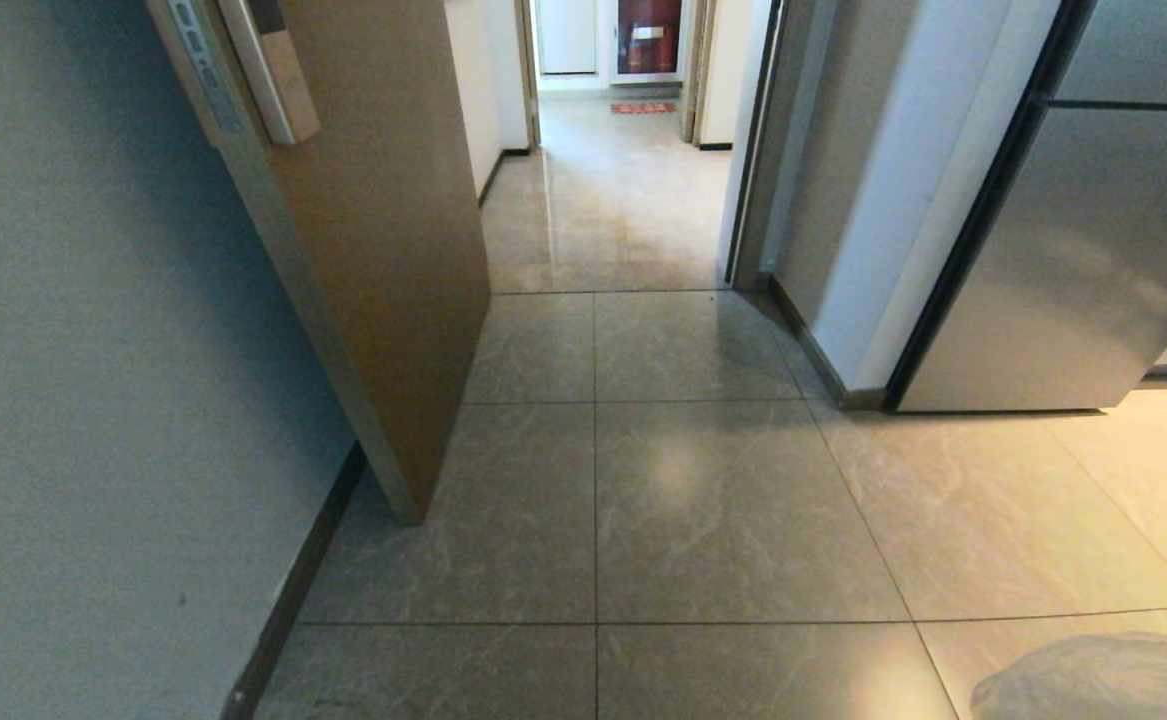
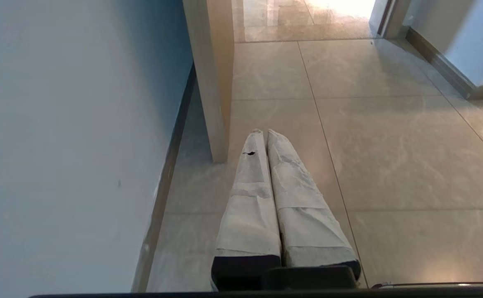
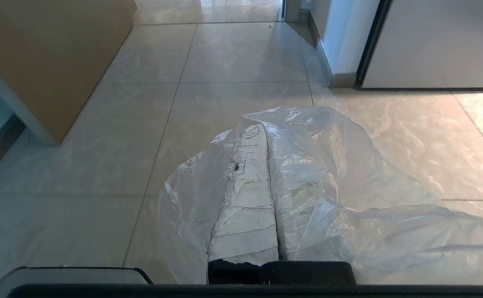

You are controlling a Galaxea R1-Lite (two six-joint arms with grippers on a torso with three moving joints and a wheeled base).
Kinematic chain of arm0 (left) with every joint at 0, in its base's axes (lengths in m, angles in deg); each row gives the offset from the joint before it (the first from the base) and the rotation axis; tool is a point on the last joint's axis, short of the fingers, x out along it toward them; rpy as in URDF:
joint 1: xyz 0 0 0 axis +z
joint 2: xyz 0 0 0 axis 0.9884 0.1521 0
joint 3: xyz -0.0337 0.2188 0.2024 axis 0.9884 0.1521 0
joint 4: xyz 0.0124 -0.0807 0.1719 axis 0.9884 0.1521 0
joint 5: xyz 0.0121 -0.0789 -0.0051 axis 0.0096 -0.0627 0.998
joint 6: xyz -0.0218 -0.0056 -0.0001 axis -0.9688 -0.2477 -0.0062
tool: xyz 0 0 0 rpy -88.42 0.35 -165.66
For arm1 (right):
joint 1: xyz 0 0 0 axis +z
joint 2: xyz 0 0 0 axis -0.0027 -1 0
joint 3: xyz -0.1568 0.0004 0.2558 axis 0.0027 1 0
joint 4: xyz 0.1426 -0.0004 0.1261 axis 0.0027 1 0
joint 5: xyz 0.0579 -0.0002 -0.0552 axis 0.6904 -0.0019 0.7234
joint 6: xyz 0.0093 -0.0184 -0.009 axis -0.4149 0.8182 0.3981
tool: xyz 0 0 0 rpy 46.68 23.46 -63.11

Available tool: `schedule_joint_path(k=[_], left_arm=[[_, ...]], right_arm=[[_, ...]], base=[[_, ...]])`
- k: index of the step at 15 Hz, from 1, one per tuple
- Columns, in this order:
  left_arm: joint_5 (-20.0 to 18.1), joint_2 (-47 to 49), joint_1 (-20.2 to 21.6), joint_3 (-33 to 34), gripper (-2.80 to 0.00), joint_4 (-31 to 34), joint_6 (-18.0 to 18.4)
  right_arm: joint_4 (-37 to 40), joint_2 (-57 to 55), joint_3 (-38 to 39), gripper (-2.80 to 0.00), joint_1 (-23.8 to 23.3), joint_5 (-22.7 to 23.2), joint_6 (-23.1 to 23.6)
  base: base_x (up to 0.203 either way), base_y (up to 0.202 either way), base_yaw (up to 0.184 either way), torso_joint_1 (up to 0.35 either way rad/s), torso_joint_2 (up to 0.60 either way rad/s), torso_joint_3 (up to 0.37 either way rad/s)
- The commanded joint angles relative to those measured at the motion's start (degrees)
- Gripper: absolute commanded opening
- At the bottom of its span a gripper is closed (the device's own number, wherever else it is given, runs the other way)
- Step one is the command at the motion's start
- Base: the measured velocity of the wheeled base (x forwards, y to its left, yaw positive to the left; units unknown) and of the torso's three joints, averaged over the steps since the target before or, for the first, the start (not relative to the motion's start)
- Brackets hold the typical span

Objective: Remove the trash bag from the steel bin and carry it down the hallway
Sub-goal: Put the trash bag at the door

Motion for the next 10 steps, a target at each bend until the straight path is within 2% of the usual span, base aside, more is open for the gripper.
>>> schedule_joint_path(k=[1,10], left_arm=[[0.13,0.0,0.0,0.62,-2.8,0.04,0.04],[0.05,0.0,0.0,0.62,-2.8,0.04,0.04]], right_arm=[[-0.02,-0.05,0.0,-2.8,0.02,0.0,0.02],[-0.02,-0.05,0.0,-2.8,0.02,0.0,0.02]], base=[[0.191,0.0,-0.002,0.0,0.0,0.002],[0.194,0.0,0.001,0.002,0.0,0.001]])
